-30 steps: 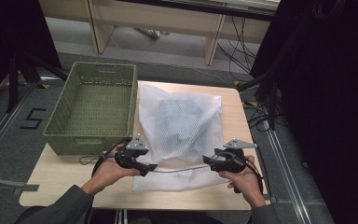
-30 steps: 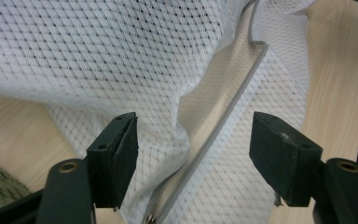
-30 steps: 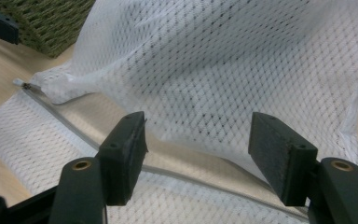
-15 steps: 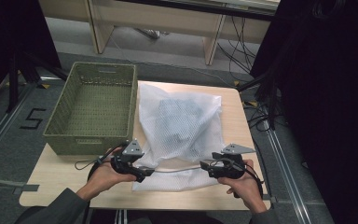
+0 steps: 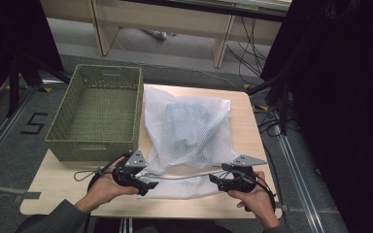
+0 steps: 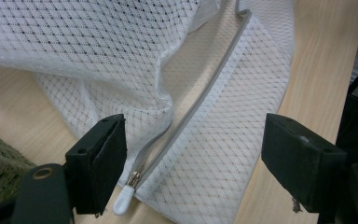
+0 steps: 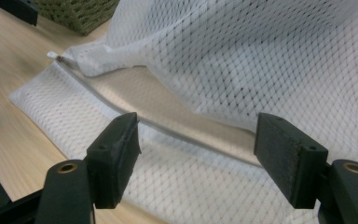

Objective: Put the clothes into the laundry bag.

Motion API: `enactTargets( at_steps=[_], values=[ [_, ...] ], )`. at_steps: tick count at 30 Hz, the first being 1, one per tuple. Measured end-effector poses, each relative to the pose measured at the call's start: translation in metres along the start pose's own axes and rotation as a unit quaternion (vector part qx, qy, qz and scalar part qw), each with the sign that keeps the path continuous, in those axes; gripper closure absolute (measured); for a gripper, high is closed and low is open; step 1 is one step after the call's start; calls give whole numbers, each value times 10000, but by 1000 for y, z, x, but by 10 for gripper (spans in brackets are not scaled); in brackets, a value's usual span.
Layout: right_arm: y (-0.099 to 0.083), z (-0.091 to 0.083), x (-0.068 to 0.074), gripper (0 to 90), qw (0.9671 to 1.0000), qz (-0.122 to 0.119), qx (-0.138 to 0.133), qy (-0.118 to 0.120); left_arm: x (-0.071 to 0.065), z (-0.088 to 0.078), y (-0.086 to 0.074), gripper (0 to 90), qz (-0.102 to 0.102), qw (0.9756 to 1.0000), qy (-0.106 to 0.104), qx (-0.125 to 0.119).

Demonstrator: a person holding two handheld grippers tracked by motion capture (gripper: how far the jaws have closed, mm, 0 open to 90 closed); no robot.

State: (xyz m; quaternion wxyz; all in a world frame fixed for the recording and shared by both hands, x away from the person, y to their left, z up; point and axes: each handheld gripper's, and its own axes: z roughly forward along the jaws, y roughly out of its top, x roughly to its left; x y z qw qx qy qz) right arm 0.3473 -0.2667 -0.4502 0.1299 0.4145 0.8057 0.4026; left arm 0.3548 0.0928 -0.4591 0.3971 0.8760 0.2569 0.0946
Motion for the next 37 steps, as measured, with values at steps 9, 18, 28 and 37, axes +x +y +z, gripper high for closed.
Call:
enactTargets(
  at_steps=[9, 18, 28, 37],
  values=[
    [-15, -3, 6, 304, 9999, -20, 160, 33, -6, -7, -10, 208, -70, 9999, 72, 25],
    [-24, -8, 7, 295, 9988, -303, 384, 76, -11, -11, -15, 204, 79, 9996, 174, 183],
    [-23, -7, 5, 291, 9987, -331, 373, 114, -6, -13, -15, 203, 23, 9995, 262, 172],
    [-23, -7, 3, 292, 9986, -375, 363, 100, -7, -11, -16, 202, -123, 9996, 216, 162]
  ],
)
